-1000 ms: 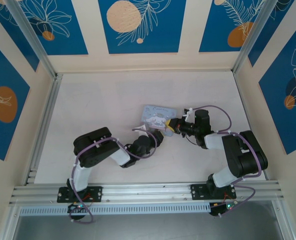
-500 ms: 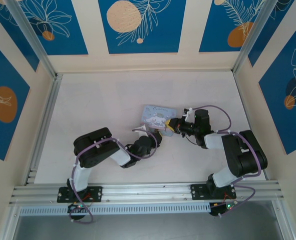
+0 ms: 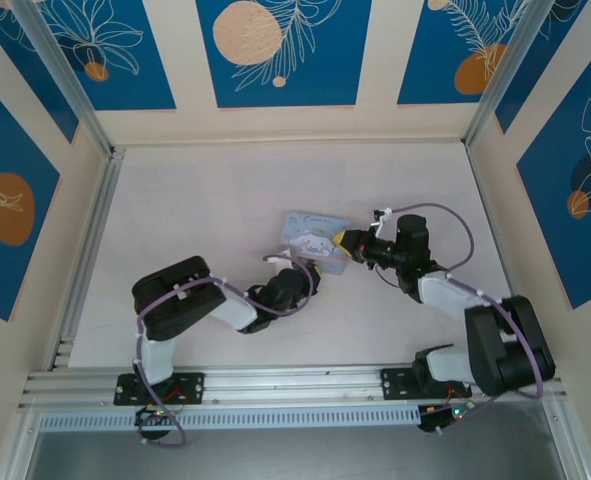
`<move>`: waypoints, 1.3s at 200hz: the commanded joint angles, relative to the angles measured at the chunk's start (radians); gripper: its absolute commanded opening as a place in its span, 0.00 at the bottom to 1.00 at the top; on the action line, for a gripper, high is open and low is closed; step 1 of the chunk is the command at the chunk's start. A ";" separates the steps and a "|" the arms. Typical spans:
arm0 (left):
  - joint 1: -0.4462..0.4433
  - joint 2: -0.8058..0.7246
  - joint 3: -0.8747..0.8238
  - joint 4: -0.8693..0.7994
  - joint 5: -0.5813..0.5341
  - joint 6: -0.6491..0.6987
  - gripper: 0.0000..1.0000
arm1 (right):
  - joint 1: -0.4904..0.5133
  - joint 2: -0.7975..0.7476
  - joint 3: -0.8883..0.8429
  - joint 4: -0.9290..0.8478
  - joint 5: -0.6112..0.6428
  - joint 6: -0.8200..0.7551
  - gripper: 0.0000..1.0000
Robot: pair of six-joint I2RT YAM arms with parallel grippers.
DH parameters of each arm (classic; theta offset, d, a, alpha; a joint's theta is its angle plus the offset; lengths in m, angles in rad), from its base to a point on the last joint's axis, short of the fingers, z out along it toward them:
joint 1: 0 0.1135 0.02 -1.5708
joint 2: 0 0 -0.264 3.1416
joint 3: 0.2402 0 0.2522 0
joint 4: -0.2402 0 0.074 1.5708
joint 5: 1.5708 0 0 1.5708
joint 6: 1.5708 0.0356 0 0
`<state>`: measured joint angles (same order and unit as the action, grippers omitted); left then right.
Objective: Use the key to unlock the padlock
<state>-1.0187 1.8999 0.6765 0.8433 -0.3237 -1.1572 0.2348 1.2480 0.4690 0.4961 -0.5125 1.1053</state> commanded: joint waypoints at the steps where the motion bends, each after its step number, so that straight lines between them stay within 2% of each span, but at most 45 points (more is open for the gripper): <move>1: 0.043 -0.082 -0.027 -0.183 0.024 0.012 0.00 | 0.021 -0.100 -0.049 -0.095 0.012 -0.038 0.00; 42: 0.127 -0.226 -0.110 -0.289 0.048 0.054 0.00 | 0.061 -0.268 -0.165 -0.144 0.043 -0.032 0.00; 76: 0.178 -0.343 -0.171 -0.357 0.102 0.087 0.00 | 0.133 -0.326 -0.229 -0.148 0.073 -0.013 0.00; 113: 0.199 -0.446 -0.146 -0.448 0.239 0.146 0.00 | 0.242 -0.338 -0.268 -0.134 0.151 0.017 0.00; 142: 0.207 -0.459 -0.103 -0.478 0.363 0.161 0.00 | 0.280 -0.330 -0.274 -0.121 0.180 0.035 0.00; 212: 0.214 -0.423 -0.112 -0.313 0.492 0.005 0.00 | 0.279 -0.317 -0.282 -0.065 0.209 0.113 0.00; 260: 0.215 -0.472 -0.135 -0.257 0.465 -0.115 0.00 | 0.274 -0.272 -0.275 0.013 0.239 0.190 0.00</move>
<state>-0.8135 1.4719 0.5510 0.4988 0.1341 -1.1934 0.5102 0.9489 0.1993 0.4412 -0.3065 1.2339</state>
